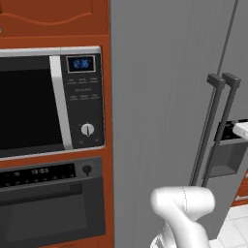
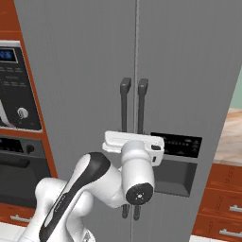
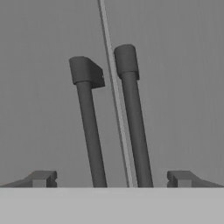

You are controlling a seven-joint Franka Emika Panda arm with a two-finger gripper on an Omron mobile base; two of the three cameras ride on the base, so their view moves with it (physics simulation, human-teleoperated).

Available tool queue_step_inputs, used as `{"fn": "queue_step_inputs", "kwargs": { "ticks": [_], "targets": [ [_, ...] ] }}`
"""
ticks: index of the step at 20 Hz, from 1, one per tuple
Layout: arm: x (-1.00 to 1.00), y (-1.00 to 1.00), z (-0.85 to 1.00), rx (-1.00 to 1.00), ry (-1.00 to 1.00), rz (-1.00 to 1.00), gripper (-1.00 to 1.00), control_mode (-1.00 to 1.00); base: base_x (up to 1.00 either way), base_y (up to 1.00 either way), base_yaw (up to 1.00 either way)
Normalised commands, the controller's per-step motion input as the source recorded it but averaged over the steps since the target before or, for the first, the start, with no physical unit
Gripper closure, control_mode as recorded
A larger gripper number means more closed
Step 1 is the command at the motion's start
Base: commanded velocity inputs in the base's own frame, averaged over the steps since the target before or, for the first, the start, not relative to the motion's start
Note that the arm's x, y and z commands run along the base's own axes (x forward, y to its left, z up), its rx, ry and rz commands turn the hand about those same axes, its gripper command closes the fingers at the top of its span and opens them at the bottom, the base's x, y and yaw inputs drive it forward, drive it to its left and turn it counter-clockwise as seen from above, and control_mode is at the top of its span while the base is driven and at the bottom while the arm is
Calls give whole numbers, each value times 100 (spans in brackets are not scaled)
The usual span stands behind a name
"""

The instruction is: Open the freezer door, pick up the ice cube tray from the freezer, and place it on the dining counter.

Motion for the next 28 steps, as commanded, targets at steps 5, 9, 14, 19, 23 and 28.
{"fn": "queue_step_inputs", "kwargs": {
  "ticks": [5,9,14,19,23,28],
  "targets": [
    [27,-3,0,4,-11,0,-100,-100,0,0,0],
    [38,-12,0,4,-7,0,-100,-100,0,0,0],
    [35,-16,0,4,-3,1,-100,-100,0,0,0],
    [32,-23,0,4,0,3,-100,-100,0,0,0],
    [25,-12,0,1,0,3,-100,-100,0,0,0],
    [3,0,0,0,0,0,-100,-100,0,0,0]
  ]
}}
